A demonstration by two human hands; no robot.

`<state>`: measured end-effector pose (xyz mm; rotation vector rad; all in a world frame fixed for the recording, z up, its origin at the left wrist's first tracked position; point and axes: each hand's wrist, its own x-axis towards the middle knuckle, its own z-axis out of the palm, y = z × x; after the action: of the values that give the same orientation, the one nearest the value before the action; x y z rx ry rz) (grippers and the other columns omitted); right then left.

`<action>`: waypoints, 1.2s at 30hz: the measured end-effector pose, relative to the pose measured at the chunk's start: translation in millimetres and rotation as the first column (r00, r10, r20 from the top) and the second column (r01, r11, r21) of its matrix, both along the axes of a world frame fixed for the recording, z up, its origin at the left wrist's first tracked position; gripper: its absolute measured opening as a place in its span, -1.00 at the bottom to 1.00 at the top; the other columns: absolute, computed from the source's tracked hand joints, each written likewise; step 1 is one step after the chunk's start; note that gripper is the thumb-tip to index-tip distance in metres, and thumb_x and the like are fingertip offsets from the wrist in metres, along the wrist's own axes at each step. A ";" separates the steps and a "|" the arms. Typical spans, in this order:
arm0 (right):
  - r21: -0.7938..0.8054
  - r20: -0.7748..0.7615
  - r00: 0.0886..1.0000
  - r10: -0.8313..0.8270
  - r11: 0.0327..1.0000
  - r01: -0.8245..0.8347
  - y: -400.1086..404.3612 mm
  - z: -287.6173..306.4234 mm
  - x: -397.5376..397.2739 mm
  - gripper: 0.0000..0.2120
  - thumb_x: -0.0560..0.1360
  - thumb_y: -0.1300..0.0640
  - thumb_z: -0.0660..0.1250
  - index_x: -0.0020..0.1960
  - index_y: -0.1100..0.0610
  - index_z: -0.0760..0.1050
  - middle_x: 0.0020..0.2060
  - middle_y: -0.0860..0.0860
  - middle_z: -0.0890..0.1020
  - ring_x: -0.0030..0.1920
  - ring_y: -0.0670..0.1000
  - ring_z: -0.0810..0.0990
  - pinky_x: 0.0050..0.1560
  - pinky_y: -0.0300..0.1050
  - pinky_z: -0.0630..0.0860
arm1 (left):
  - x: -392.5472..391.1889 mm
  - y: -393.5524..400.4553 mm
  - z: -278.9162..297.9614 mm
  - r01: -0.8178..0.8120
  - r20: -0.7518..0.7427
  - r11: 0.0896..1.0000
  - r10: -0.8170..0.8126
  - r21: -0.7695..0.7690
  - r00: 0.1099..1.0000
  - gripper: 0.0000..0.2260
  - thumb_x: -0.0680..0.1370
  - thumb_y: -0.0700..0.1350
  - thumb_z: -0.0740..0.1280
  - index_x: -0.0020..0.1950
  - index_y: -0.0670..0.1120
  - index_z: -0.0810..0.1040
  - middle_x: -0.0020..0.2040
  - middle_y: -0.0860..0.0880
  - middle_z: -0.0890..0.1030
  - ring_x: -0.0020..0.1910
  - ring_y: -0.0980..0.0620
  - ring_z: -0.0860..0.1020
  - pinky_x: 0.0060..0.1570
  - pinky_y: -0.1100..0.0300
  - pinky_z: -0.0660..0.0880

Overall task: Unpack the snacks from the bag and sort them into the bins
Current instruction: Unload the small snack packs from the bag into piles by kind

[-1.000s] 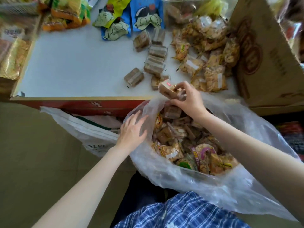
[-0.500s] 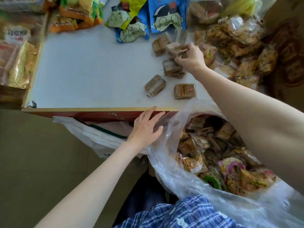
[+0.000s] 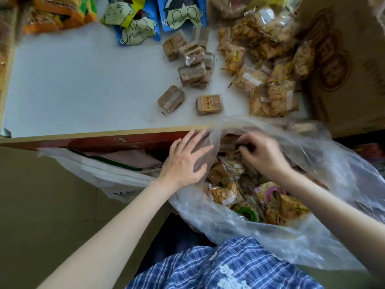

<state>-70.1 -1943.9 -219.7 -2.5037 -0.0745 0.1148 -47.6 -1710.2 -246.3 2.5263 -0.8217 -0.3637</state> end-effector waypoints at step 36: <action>0.511 -0.389 0.882 -0.264 0.735 0.446 33.3 17.7 124.3 -0.69 0.49 0.37 0.20 0.20 0.19 0.48 -0.05 0.08 0.57 -0.04 0.05 0.61 -0.04 -0.19 0.56 | -2.6 19.9 7.7 -0.238 -0.181 0.970 0.244 0.053 0.953 -0.57 0.55 0.03 0.19 0.42 0.01 0.37 0.49 -0.06 0.25 0.45 -0.09 0.23 0.40 -0.08 0.18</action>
<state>54.2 -1910.6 -202.1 -1.8030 0.4406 0.2570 -50.2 -1690.2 -238.6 2.5353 -0.4330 -0.5239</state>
